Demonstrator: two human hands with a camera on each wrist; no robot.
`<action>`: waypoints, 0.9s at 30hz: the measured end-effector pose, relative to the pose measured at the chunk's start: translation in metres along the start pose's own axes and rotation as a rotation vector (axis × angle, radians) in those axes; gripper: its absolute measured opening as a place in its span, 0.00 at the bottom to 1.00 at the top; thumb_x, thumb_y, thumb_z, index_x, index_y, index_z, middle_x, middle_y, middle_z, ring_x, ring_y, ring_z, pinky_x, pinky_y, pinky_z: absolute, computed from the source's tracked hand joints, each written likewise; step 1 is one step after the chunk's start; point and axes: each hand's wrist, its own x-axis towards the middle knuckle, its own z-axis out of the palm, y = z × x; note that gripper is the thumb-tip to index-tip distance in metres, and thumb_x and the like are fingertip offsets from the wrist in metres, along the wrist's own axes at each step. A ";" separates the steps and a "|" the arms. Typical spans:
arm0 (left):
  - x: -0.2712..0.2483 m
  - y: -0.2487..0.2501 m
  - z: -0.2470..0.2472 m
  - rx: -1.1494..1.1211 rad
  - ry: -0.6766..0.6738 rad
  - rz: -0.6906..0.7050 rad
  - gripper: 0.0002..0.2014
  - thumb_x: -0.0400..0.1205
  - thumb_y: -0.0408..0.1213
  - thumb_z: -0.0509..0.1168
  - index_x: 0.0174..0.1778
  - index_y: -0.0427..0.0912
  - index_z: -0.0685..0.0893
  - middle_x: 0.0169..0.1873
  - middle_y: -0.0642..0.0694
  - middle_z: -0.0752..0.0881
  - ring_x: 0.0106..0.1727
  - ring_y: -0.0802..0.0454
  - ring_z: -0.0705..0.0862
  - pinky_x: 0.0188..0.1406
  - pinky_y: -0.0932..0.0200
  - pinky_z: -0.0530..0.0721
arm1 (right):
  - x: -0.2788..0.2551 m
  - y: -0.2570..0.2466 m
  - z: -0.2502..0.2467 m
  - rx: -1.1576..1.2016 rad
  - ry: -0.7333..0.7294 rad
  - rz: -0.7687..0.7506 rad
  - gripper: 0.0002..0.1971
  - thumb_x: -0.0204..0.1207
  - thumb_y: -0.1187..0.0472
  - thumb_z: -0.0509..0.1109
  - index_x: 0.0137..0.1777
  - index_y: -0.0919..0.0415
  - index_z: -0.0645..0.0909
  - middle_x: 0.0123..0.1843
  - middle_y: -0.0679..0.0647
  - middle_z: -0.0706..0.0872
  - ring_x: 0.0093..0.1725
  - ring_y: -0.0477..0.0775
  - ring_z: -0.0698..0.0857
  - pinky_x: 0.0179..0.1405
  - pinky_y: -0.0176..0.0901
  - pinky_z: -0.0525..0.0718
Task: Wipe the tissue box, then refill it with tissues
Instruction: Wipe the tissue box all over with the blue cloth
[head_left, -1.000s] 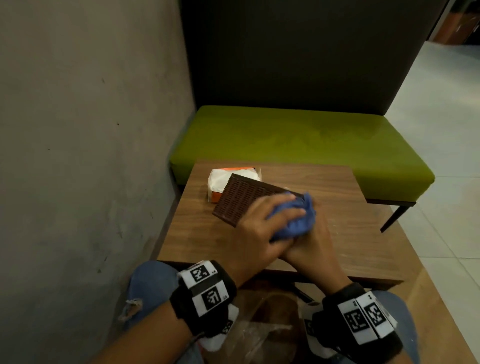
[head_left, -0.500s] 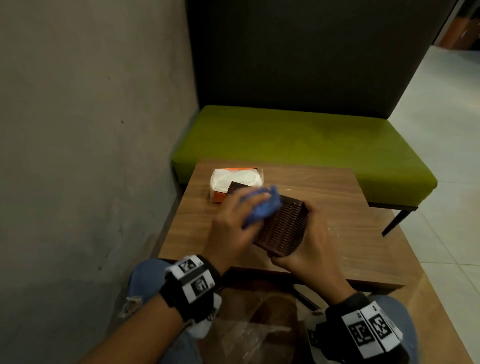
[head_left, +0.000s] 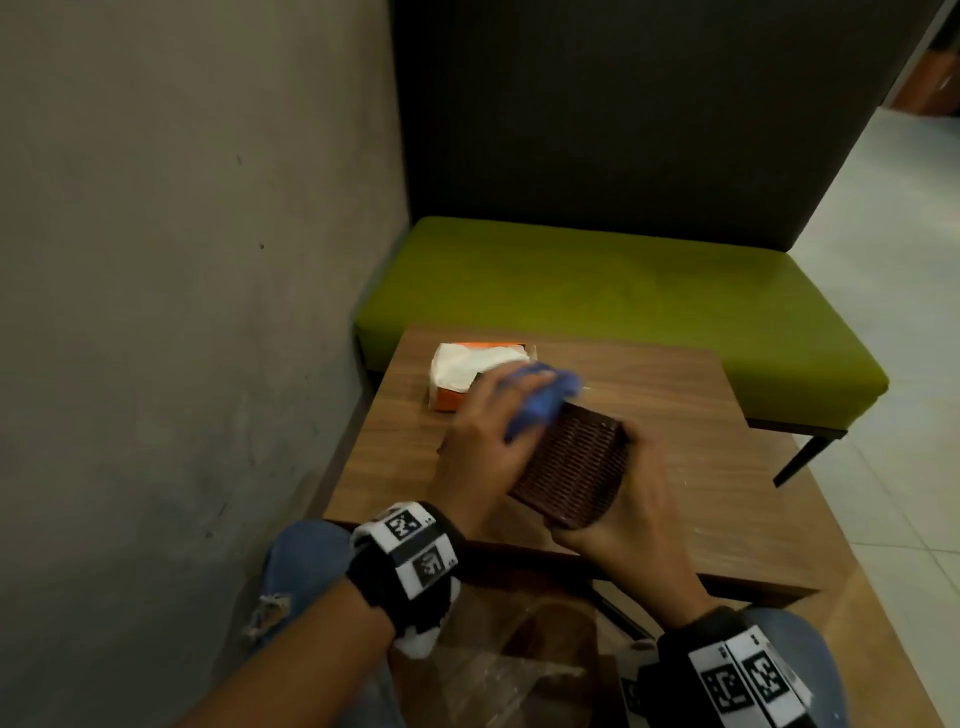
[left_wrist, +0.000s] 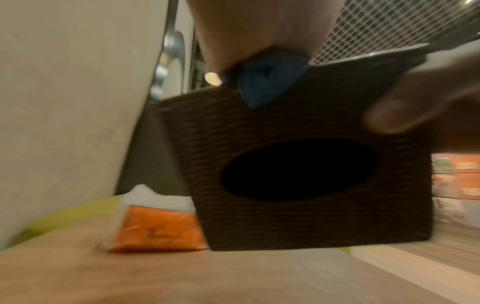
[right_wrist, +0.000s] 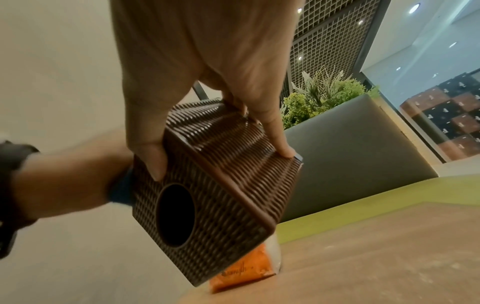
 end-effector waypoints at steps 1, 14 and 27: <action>0.001 -0.014 -0.006 0.012 0.075 -0.138 0.14 0.81 0.37 0.66 0.63 0.45 0.81 0.62 0.45 0.81 0.64 0.54 0.79 0.64 0.65 0.76 | -0.004 0.000 -0.003 0.012 0.013 -0.011 0.48 0.52 0.43 0.81 0.71 0.56 0.64 0.64 0.52 0.75 0.64 0.48 0.78 0.61 0.43 0.81; -0.001 -0.061 -0.084 -0.277 -0.745 -0.432 0.60 0.60 0.51 0.82 0.79 0.68 0.45 0.79 0.61 0.61 0.79 0.68 0.60 0.75 0.59 0.66 | 0.001 0.018 -0.046 0.413 -0.193 0.193 0.54 0.43 0.52 0.87 0.71 0.41 0.64 0.63 0.30 0.80 0.69 0.36 0.77 0.57 0.26 0.80; 0.034 0.011 -0.070 0.772 -0.718 0.182 0.55 0.58 0.57 0.74 0.79 0.55 0.52 0.66 0.54 0.72 0.49 0.48 0.83 0.42 0.51 0.83 | 0.012 -0.009 -0.003 -0.207 -0.190 -0.099 0.67 0.56 0.39 0.78 0.82 0.45 0.28 0.81 0.57 0.60 0.79 0.55 0.64 0.76 0.47 0.69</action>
